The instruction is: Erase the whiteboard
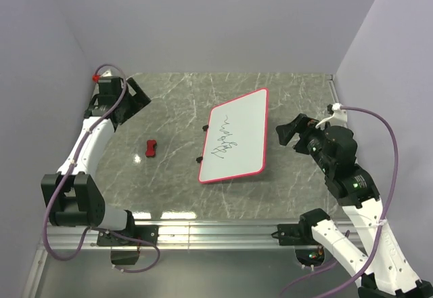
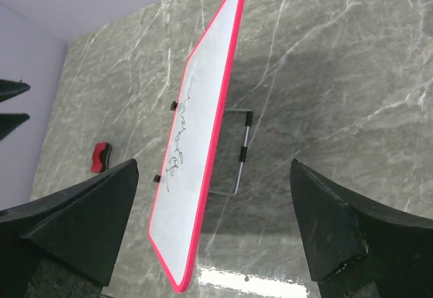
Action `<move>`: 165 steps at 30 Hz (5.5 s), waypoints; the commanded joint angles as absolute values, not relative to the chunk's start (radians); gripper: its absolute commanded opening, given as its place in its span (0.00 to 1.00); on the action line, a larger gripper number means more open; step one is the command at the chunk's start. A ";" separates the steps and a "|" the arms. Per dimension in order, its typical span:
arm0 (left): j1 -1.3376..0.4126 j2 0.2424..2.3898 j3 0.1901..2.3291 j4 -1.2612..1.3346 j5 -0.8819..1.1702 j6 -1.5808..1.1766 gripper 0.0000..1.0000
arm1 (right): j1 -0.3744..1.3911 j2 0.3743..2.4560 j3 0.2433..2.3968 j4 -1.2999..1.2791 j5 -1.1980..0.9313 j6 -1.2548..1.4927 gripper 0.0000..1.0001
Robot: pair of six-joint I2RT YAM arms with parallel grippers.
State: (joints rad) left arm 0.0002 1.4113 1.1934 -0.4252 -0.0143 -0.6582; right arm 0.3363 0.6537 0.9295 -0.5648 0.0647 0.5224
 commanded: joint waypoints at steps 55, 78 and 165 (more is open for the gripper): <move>-0.117 1.680 0.940 -0.400 -0.115 -0.563 0.00 | 0.341 0.696 1.000 -0.596 -0.202 0.474 0.98; -0.633 1.696 1.673 -0.634 0.017 -0.699 0.00 | 0.341 1.396 1.359 -0.738 -0.084 0.466 0.91; -0.629 1.675 0.839 -0.215 0.140 -0.899 0.00 | 0.341 1.350 1.117 -0.617 -0.267 0.549 0.00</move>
